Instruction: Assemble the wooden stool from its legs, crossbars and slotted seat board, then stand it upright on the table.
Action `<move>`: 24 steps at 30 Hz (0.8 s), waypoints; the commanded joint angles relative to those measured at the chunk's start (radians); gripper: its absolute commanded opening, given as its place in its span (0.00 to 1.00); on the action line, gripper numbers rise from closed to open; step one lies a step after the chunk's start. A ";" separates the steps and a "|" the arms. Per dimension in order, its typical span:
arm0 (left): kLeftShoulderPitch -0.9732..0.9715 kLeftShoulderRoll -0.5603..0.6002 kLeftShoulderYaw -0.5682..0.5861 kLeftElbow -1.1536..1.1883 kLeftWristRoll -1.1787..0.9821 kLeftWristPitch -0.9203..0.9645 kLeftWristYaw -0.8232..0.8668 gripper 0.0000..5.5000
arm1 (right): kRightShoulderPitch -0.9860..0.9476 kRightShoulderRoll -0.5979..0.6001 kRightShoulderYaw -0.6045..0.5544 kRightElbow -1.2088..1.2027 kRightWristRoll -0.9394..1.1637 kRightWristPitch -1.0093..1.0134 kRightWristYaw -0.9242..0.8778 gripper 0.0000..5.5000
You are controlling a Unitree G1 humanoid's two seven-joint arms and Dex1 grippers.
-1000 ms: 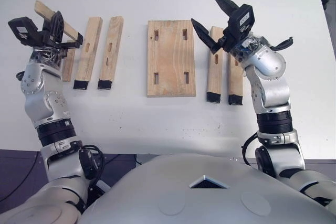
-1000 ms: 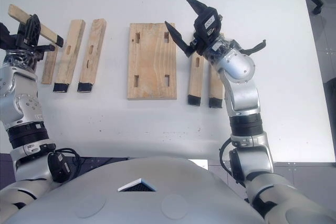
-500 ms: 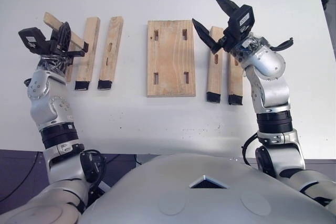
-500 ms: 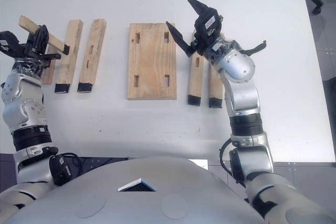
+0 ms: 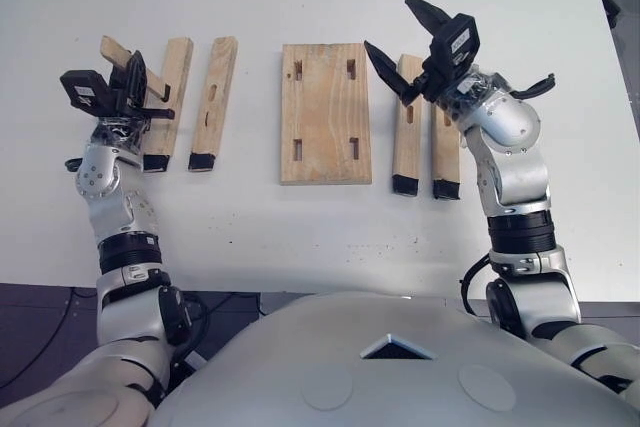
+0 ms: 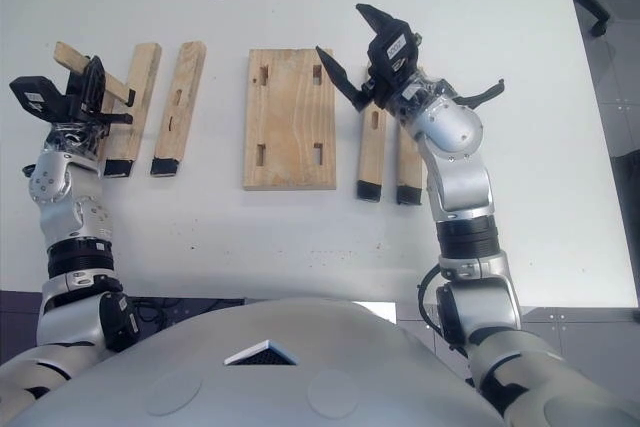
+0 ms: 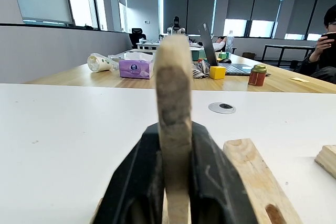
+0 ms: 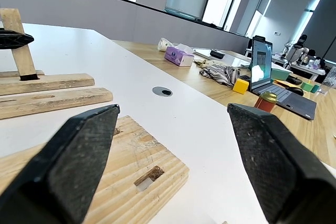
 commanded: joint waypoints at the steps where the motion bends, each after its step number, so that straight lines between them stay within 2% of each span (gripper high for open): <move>1: 0.088 -0.029 -0.044 0.134 0.052 0.098 0.003 0.07 | -0.019 -0.013 0.003 0.005 -0.010 -0.004 0.003 0.69; 7: 0.097 0.010 -0.065 0.002 0.070 0.088 0.006 0.07 | -0.018 -0.011 -0.004 0.006 -0.020 -0.008 -0.010 0.69; 8: 0.105 0.023 -0.067 -0.030 0.076 0.085 0.008 0.13 | -0.015 -0.011 -0.005 0.005 -0.020 -0.008 -0.011 0.69; 12: 0.133 0.070 -0.036 -0.205 0.058 0.149 0.018 0.23 | 0.001 -0.009 -0.005 -0.005 -0.019 -0.008 -0.016 0.69; 18: 0.206 0.118 -0.038 -0.479 0.039 0.417 0.040 0.40 | 0.015 -0.010 -0.028 -0.026 -0.007 0.012 -0.035 0.69; 24: 0.224 0.137 -0.044 -0.495 0.069 0.587 0.067 0.54 | 0.038 -0.010 -0.030 -0.044 -0.015 0.018 -0.050 0.69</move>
